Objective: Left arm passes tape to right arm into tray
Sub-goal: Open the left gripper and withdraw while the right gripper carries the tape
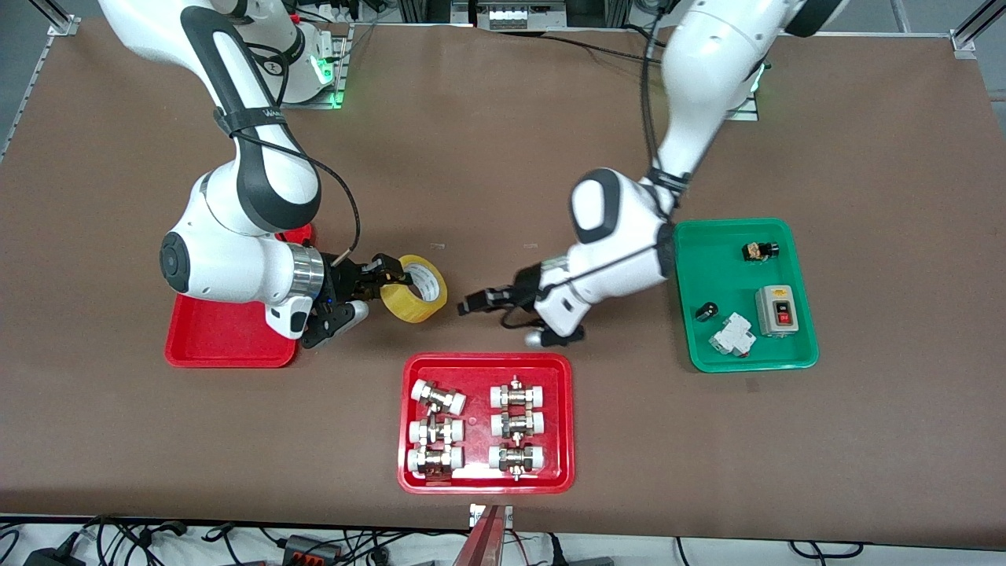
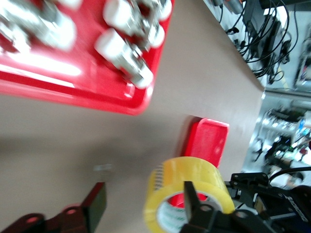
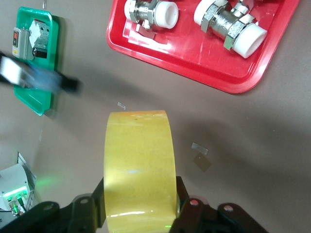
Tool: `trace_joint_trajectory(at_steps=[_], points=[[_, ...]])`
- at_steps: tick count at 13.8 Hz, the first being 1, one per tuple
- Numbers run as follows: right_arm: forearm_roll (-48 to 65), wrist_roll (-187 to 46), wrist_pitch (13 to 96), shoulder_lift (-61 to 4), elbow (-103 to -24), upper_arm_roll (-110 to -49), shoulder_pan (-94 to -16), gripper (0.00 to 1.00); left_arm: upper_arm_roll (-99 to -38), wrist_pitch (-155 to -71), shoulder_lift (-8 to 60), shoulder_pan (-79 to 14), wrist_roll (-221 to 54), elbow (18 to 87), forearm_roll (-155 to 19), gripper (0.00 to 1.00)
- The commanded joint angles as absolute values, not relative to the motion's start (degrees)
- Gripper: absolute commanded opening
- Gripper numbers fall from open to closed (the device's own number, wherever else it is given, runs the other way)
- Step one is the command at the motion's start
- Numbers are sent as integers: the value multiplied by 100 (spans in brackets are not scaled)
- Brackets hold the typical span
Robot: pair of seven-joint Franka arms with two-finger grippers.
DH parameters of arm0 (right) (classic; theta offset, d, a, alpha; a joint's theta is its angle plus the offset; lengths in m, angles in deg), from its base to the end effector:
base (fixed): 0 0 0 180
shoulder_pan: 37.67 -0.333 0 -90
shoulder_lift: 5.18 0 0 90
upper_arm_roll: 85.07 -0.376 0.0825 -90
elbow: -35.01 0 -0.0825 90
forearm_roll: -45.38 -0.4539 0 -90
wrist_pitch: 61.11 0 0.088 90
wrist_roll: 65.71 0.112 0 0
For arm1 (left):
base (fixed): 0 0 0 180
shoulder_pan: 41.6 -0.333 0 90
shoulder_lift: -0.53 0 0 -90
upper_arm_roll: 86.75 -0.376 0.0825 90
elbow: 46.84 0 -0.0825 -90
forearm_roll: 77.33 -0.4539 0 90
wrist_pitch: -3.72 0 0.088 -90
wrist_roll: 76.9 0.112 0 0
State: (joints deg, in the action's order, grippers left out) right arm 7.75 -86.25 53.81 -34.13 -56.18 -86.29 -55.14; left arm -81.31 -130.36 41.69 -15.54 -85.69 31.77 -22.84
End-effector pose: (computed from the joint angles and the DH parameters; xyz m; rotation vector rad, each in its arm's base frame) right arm 0.7198 0.2826 0.3581 -2.5044 -0.4678 0.1033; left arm 0.7369 -0.4465 0.3312 2.2876 0.2821 -0.0859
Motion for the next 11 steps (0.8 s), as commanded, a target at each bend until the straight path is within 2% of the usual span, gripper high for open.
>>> trace_joint_trajectory(at_steps=[1,6,9,11], points=[[785,-8663,5332,-3400,-5604,-8569,-5359,15,-8077,-11674,3368,-2425,-8428,3446,-3919,100],[785,-8663,4639,-3321,-5665,-8560,-4078,15,-8095,-9756,2621,-3648,-7642,3410,-5872,100],[794,-8680,3822,-3400,-5666,-8542,-3137,16,-8077,-8668,2339,-4289,-6522,3315,-6598,100],[803,-8698,3304,-3593,-5666,-8542,-2601,16,-7981,-7884,2041,-4327,-6573,3086,-7534,100]])
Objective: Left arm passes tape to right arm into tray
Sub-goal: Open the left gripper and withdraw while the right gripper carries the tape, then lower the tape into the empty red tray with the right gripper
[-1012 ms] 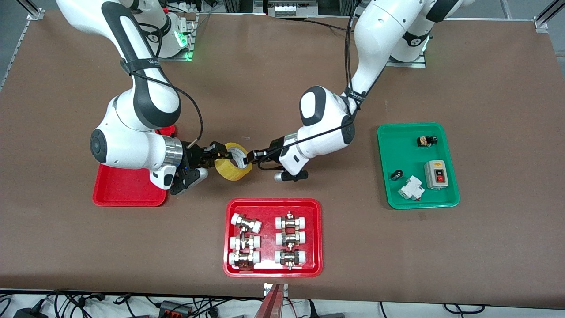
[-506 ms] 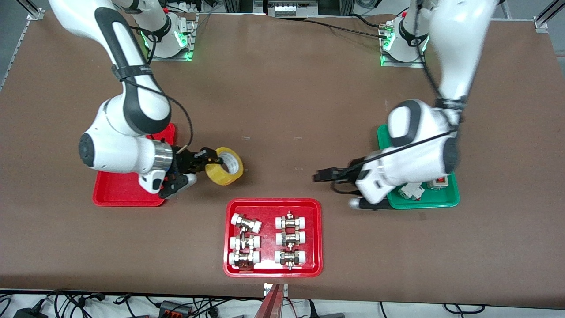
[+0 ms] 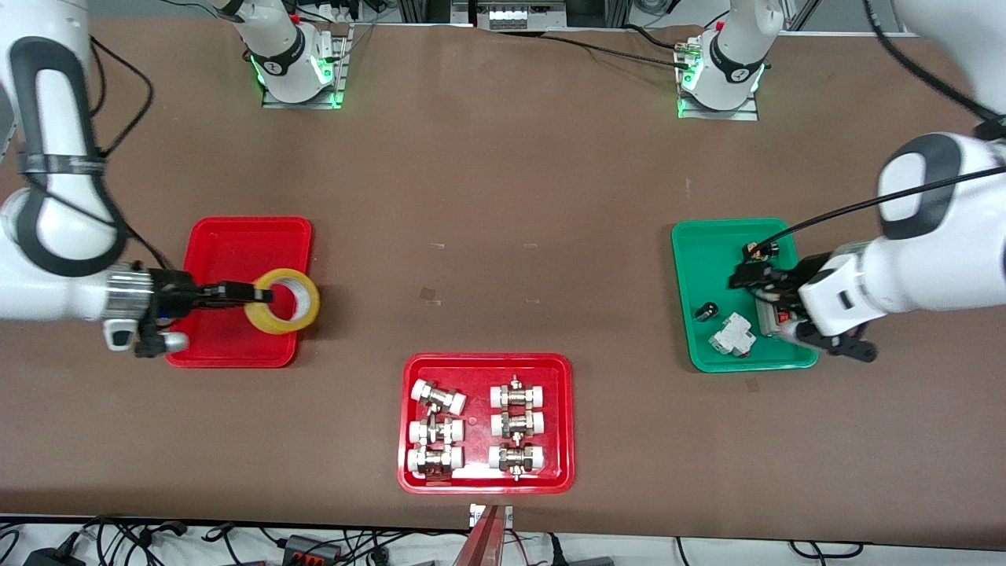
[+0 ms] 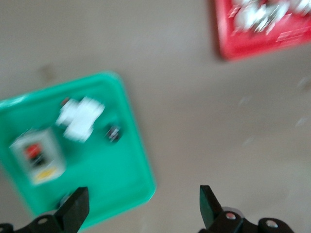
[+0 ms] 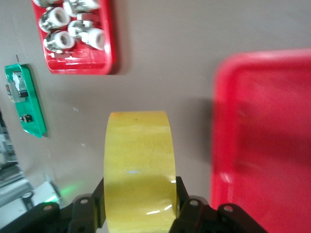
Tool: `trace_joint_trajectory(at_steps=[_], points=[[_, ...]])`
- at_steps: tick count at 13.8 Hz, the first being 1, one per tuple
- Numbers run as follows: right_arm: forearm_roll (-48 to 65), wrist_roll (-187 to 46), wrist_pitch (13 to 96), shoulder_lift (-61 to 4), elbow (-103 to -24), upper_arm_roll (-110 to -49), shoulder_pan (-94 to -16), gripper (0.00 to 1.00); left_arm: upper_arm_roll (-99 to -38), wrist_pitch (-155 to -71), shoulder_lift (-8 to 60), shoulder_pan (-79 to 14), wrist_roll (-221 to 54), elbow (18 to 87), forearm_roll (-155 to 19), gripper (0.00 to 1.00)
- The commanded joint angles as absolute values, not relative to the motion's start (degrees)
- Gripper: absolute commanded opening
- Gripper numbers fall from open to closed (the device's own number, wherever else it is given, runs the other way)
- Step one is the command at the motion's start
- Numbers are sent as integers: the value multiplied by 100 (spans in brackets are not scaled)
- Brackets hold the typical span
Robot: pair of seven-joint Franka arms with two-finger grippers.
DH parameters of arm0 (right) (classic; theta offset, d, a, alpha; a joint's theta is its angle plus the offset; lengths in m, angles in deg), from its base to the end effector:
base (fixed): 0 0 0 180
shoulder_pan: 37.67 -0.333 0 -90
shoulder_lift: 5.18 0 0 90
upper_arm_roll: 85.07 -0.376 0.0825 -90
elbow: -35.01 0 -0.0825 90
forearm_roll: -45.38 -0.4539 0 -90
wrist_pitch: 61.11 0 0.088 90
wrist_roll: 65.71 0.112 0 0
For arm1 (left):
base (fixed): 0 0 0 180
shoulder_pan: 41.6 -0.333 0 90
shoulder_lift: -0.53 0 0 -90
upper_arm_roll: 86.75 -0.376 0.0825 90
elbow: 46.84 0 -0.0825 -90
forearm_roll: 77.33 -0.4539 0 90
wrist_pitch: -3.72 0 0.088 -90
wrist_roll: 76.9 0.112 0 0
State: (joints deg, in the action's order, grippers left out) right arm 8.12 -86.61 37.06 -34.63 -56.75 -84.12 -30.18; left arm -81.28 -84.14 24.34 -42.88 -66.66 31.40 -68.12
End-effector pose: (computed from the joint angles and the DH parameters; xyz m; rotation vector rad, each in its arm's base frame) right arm 0.7361 -0.0474 0.3344 -2.4422 0.0153 0.2812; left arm 0.7439 -0.0604 0.5028 2.8894 -0.3405 -0.3434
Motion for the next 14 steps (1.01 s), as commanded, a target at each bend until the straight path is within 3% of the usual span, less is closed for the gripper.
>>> trace_joint_trajectory(at_steps=[1,4,7,10,14], points=[[803,-8706,3102,-3716,-5666,-8542,-2355,16,-7867,-7603,1778,-4275,-6634,3042,-7914,100],[803,-8776,2792,-3989,-5666,-8543,-2001,17,-7743,-7756,1056,-4283,-7310,3890,-7979,100],[812,-9417,2879,-4287,-5657,-8542,-1887,17,-7323,-8153,835,-4248,-8101,4377,-7961,100],[864,-9646,2853,-4525,-5666,-8542,-1782,19,-7304,-8467,406,-4257,-8164,5077,-7953,100],[1347,-9858,2889,-4587,-5657,-8542,-1737,19,-7382,-8514,457,-4300,-8146,4730,-7961,100]])
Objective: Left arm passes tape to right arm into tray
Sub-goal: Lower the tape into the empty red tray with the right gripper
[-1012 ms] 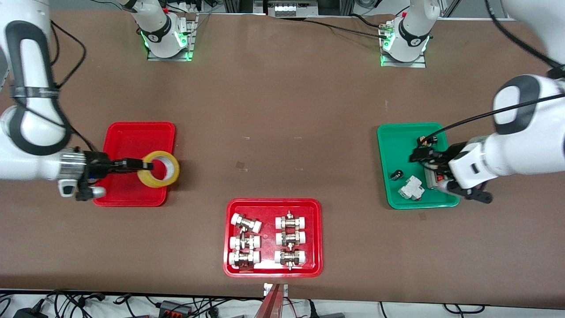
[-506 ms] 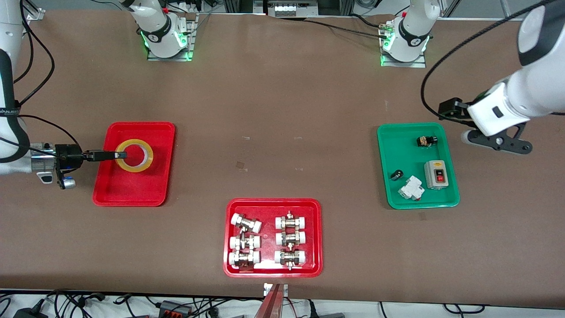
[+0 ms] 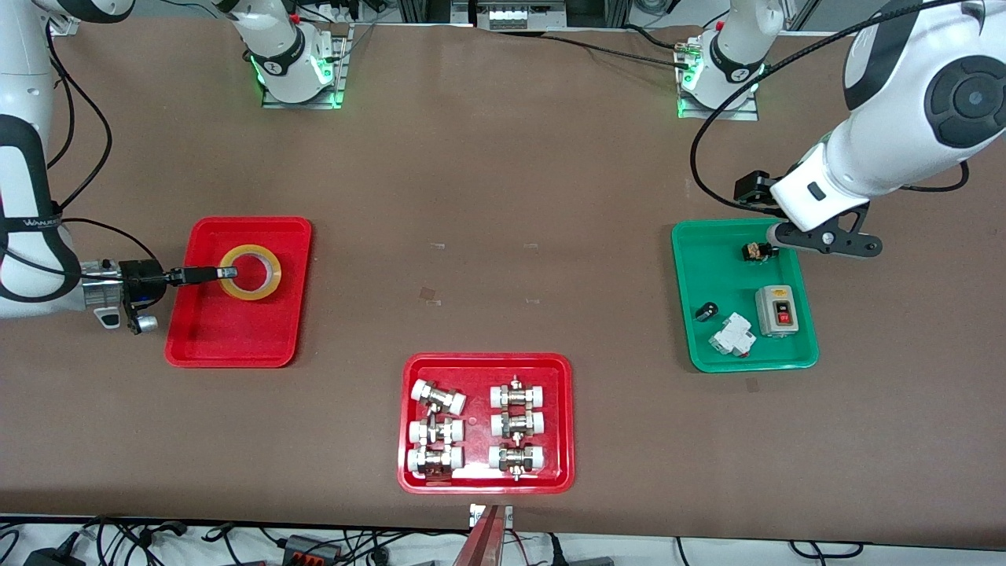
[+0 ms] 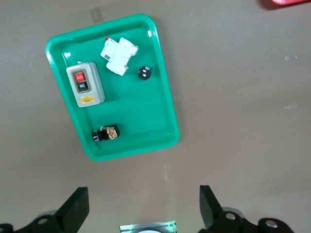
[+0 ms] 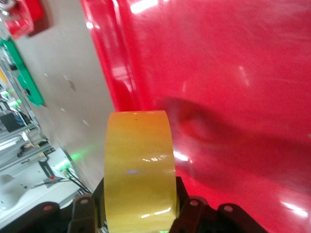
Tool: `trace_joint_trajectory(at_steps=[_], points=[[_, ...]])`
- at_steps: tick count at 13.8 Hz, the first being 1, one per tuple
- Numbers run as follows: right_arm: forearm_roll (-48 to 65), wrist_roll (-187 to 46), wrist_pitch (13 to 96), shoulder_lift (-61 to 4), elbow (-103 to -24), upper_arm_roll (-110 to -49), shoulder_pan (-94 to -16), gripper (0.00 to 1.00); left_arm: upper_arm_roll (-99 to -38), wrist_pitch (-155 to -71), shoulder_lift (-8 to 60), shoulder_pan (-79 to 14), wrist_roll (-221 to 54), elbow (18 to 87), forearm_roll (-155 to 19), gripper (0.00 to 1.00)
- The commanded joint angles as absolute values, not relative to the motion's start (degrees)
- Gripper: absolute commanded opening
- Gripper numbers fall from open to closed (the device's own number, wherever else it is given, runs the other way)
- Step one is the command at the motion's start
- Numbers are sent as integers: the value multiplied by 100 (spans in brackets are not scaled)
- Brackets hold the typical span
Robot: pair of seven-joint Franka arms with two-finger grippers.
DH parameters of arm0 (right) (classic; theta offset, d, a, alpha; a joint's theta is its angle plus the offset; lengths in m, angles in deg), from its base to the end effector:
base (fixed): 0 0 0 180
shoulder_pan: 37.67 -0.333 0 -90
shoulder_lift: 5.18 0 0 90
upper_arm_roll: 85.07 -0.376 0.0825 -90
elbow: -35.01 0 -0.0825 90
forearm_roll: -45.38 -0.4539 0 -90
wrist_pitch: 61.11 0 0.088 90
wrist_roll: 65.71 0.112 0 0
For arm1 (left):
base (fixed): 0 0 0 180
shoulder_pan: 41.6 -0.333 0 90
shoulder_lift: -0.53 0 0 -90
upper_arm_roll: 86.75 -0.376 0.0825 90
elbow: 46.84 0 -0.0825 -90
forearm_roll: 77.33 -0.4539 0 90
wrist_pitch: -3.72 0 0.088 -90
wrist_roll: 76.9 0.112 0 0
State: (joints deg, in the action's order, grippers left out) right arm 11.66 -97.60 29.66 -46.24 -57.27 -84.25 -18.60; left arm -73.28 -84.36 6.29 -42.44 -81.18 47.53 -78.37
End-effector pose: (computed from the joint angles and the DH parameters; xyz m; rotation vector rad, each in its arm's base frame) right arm 0.6772 -0.1785 0.1818 -2.2875 0.0381 0.5014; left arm 0.6295 -0.1324 0.5740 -3.0913 0.2297 0.3205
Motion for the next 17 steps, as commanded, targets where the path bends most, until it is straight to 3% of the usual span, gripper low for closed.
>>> trace_joint_trajectory(at_steps=[1,2,3,8,10,17], points=[[1417,-9858,2915,-4587,-5666,-8542,-1711,22,-7409,-8505,613,-4318,-8164,4572,-7961,100],[1453,-9858,2950,-4604,-5666,-8542,-1711,36,-7401,-8470,659,-4370,-8164,4492,-7953,100],[1444,-9849,2967,-4683,-5666,-8542,-1711,99,-7401,-8444,703,-4362,-8182,4378,-7970,100],[1453,-9849,3020,-4710,-5666,-8551,-1947,100,-7348,-8461,826,-4494,-9251,4010,-7988,100],[1523,-9849,3160,-4692,-5666,-8551,-2158,100,-7330,-7963,826,-4442,-9089,3737,-7944,100],[2409,-9849,3416,-4482,-5604,-8542,-2282,100,-7375,-7925,818,-4678,-8560,3700,-7873,100]])
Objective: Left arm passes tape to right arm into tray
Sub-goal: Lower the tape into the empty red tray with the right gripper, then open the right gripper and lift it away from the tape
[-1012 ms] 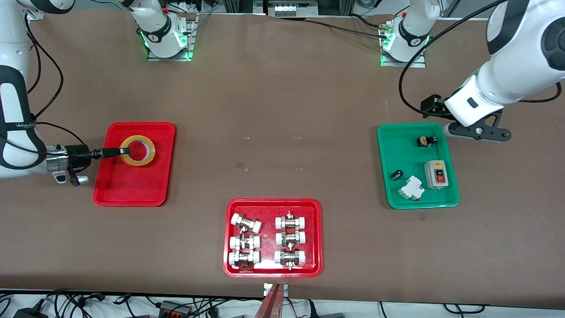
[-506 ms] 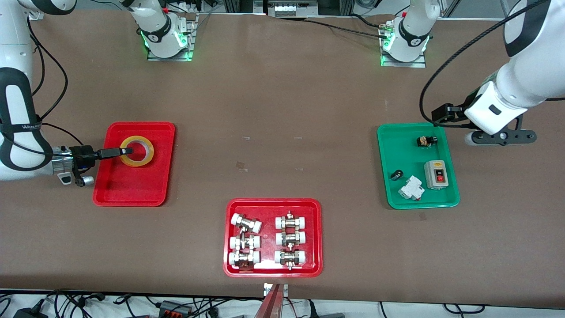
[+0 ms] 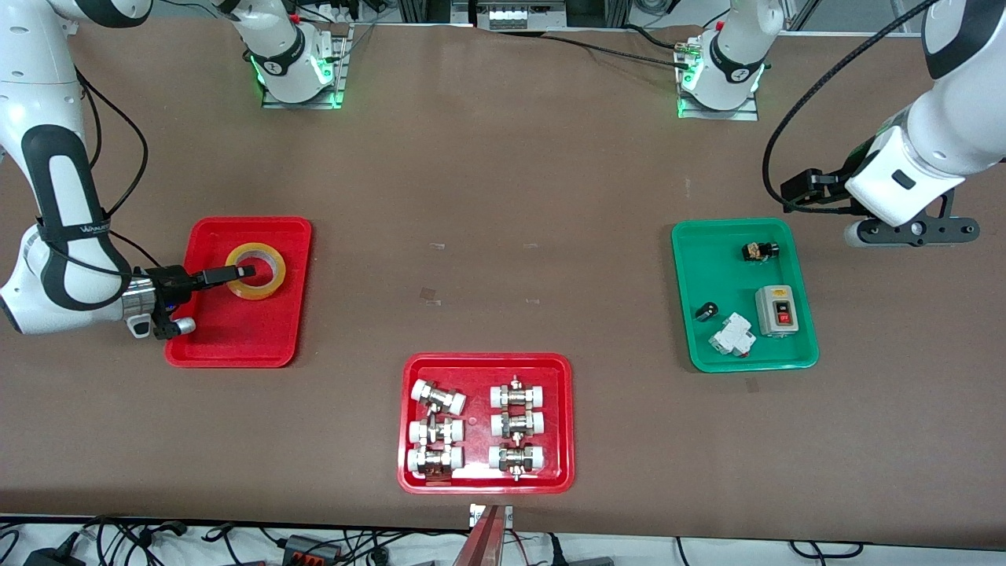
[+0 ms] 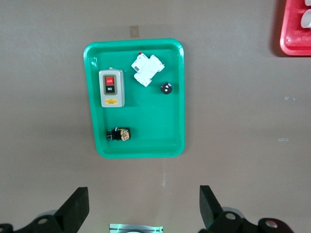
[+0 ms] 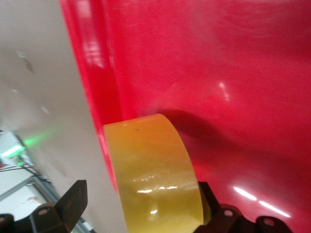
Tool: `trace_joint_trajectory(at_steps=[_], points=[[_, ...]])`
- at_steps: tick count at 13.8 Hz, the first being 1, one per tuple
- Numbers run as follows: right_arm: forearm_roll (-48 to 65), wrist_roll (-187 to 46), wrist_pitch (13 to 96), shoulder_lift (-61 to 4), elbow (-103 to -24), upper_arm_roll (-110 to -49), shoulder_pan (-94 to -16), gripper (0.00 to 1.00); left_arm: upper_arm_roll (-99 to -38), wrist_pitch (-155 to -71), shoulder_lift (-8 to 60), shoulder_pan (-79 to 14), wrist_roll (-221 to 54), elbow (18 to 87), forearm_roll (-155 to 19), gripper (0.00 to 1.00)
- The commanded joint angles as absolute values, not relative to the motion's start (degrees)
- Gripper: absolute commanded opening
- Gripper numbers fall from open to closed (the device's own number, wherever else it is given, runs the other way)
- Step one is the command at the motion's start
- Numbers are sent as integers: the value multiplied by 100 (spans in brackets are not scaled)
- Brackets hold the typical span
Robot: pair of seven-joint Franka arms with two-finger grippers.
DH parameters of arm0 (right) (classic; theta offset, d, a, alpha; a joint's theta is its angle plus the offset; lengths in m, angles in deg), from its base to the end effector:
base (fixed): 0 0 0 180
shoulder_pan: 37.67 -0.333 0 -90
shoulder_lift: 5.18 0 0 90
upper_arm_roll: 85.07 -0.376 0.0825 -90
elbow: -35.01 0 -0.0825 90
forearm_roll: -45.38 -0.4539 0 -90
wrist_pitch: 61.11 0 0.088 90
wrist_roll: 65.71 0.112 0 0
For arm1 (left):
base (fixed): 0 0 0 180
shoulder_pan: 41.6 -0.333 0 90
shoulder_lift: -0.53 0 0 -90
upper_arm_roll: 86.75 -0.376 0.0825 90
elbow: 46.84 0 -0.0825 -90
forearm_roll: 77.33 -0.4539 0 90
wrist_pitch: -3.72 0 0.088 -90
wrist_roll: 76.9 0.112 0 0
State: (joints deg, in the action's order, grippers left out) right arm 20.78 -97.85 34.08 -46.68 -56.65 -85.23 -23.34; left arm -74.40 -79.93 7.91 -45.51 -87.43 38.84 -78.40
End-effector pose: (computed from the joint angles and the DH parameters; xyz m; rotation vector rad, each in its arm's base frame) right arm 0.6944 -0.1311 0.1741 -2.4524 -0.1538 0.5706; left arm 0.6500 -0.0848 0.6303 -3.1132 -0.0569 0.2505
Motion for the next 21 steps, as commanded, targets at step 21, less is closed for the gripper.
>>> trace_joint_trajectory(at_steps=[21], points=[[4503,-7405,2661,-2293,-4332,-8587,-3477,100,-7357,-8795,659,-4687,-8217,3903,-7434,100]])
